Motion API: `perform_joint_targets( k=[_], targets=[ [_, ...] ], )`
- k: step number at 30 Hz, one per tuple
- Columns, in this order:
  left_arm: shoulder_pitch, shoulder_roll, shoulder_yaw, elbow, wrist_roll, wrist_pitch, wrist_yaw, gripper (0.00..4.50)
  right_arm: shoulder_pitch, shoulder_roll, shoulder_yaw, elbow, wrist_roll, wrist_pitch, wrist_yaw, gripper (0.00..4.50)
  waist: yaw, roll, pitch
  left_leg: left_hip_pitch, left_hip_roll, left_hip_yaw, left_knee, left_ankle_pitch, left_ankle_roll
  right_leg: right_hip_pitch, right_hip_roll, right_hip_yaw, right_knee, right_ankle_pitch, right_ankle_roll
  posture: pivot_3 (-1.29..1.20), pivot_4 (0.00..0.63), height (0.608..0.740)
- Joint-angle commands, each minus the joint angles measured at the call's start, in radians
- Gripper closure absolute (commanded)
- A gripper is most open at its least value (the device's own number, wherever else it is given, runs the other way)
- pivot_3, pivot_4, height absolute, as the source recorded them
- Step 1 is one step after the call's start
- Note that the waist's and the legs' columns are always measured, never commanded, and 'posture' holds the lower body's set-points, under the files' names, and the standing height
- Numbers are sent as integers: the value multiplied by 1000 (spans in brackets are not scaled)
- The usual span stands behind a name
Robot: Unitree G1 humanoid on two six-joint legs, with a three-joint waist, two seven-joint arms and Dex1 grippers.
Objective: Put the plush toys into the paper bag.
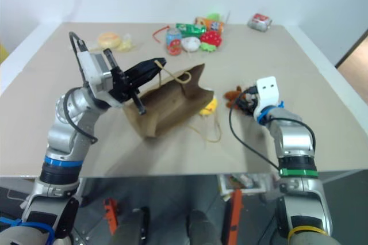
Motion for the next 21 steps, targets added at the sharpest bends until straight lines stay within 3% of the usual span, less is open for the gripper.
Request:
perform_joint_targets(
  k=[1,2,3,5,8,13,16,21],
  targets=[
    [-8,6,15,-32,-12,-9,2,4500,16,10,-18,-26,21,5,22,2858,0,0,0,0,0,0,0,0,0,0,0,0,0,0,0,0,150,740],
    [-9,6,15,-30,-13,-9,2,4500,18,10,-21,-30,21,4,19,3123,-1,0,0,0,0,0,0,0,0,0,0,0,0,0,0,0,150,740],
    [-10,7,15,-28,-13,-9,0,4500,20,11,-29,-38,24,8,14,3765,-1,0,0,0,0,0,0,0,0,0,0,0,0,1,0,0,150,740],
    [-11,8,15,-25,-13,-10,-3,4500,22,8,-50,-58,25,14,-7,4315,-1,0,0,1,1,0,0,0,0,0,1,0,0,1,-1,0,150,740],
    [-9,12,16,-23,-17,-6,-9,4500,7,6,-159,-146,121,11,6,4453,-1,0,0,1,1,0,0,0,0,0,1,0,0,1,-1,0,150,740],
    [-6,13,15,-20,-19,-5,-13,4500,-17,2,-356,-408,470,92,142,4453,0,3,2,0,0,0,0,0,0,0,0,0,0,1,0,0,150,740],
    [-9,11,13,-13,-17,-8,-17,4500,50,-31,-337,-605,623,162,261,4453,0,4,2,-1,0,0,0,0,0,0,0,0,0,0,0,0,150,740],
    [-17,6,10,-3,-14,-14,-20,4500,164,-56,-282,-742,709,202,345,4453,1,4,2,-1,2,-2,-1,0,0,0,2,-2,0,-1,0,0,150,740]
  ],
)
